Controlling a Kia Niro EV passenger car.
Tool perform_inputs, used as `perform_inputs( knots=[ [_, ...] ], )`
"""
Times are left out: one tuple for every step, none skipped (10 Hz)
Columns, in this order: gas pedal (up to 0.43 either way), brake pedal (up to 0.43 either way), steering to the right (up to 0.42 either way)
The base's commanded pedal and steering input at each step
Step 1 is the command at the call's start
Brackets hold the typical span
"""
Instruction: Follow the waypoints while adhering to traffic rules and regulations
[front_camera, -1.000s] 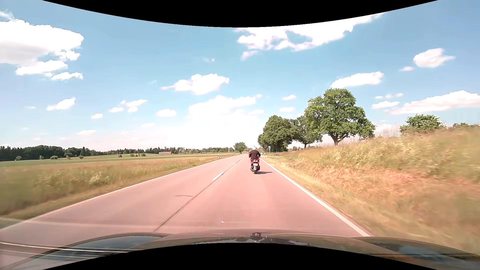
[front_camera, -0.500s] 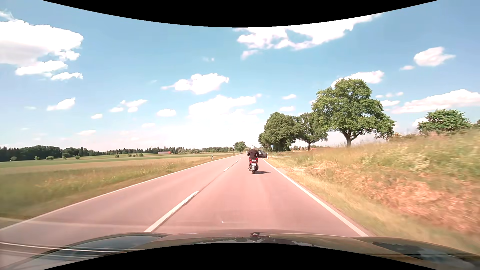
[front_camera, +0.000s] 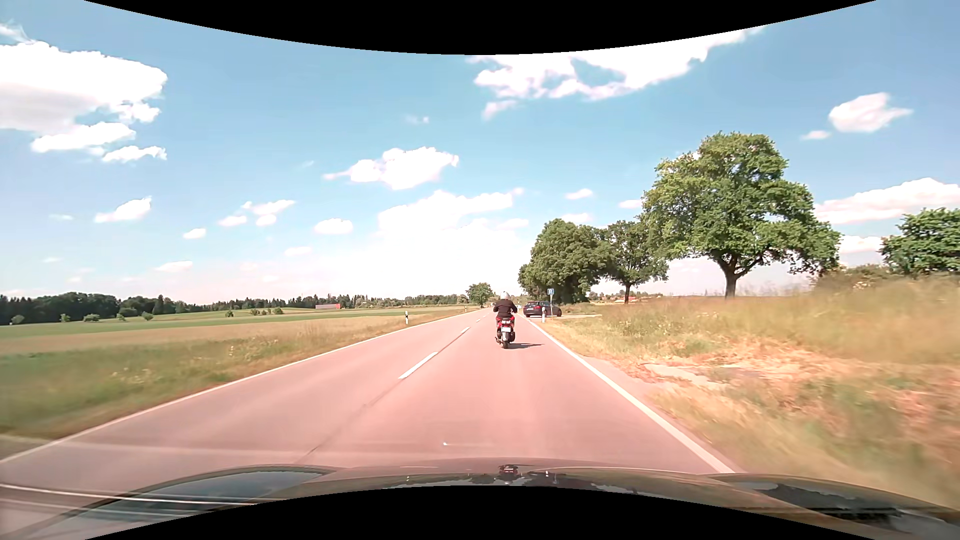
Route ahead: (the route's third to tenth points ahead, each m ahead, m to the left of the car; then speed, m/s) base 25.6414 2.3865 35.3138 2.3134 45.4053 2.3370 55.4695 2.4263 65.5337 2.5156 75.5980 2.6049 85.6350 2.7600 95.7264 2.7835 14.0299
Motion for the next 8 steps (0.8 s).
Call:
perform_inputs(
  knots=[
    [0.110,0.012,-0.002],
    [0.118,0.012,-0.001],
    [0.169,0.012,-0.001],
    [0.189,0.012,-0.003],
    [0.189,0.012,-0.005],
    [0.197,0.012,-0.006],
    [0.197,0.012,-0.006],
    [0.209,0.012,-0.006]
  ],
)
